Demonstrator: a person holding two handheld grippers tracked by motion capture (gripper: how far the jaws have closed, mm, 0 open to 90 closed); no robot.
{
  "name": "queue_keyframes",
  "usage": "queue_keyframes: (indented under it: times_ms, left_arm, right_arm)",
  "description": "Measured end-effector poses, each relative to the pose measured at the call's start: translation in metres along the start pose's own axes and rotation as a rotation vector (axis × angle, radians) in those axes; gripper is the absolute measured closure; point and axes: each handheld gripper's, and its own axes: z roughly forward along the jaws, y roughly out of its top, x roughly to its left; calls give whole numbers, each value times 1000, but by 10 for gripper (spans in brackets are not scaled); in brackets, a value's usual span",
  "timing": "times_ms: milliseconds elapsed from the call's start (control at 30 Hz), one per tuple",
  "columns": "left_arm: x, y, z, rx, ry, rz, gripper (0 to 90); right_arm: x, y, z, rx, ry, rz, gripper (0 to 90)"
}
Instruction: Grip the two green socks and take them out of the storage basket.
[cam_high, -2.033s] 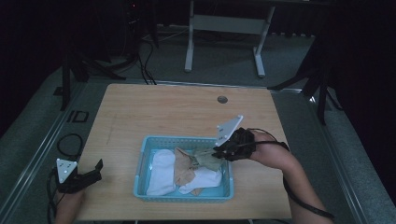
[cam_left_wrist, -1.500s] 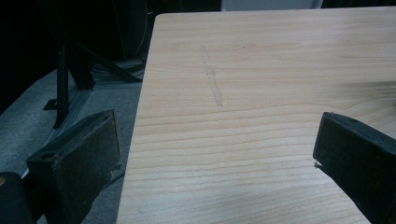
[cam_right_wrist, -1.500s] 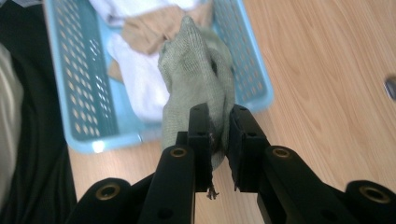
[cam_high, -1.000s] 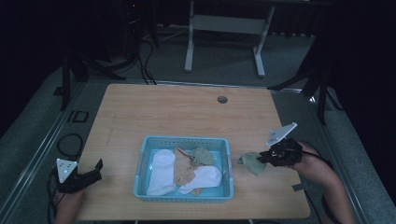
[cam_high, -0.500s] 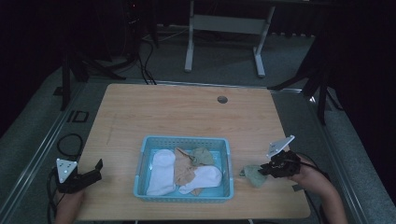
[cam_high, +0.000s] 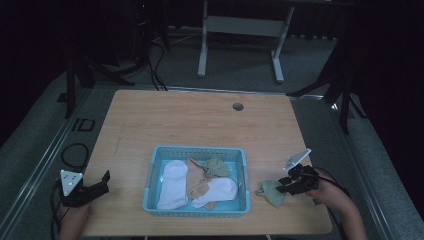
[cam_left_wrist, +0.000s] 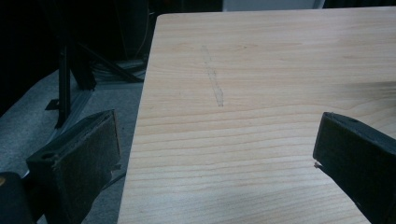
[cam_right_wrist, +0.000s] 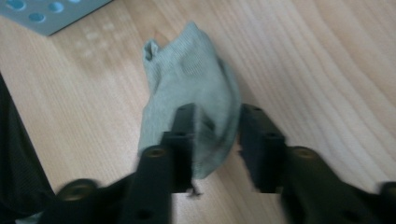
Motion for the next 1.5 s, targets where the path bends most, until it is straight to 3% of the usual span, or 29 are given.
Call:
queue_keyframes:
  times_ms: [267, 567, 1100, 1300, 1500]
  left_arm:
    - [0, 0, 0, -1, 0, -2, 4]
    - [0, 0, 0, -3, -1, -1, 3]
    - [0, 0, 0, -3, 0, 2, 4]
    - [0, 0, 0, -4, -2, 1, 4]
    - [0, 0, 0, -1, -3, 2, 4]
  right_arm:
    - [2, 8, -13, -7, -37, -18, 582]
    - [7, 30, -34, -36, -68, -56, 566]
    - [24, 70, -52, -78, -68, -131, 549]
    - [33, 88, -52, -85, -65, -190, 550]
    - [35, 102, -47, -86, -45, -171, 532]
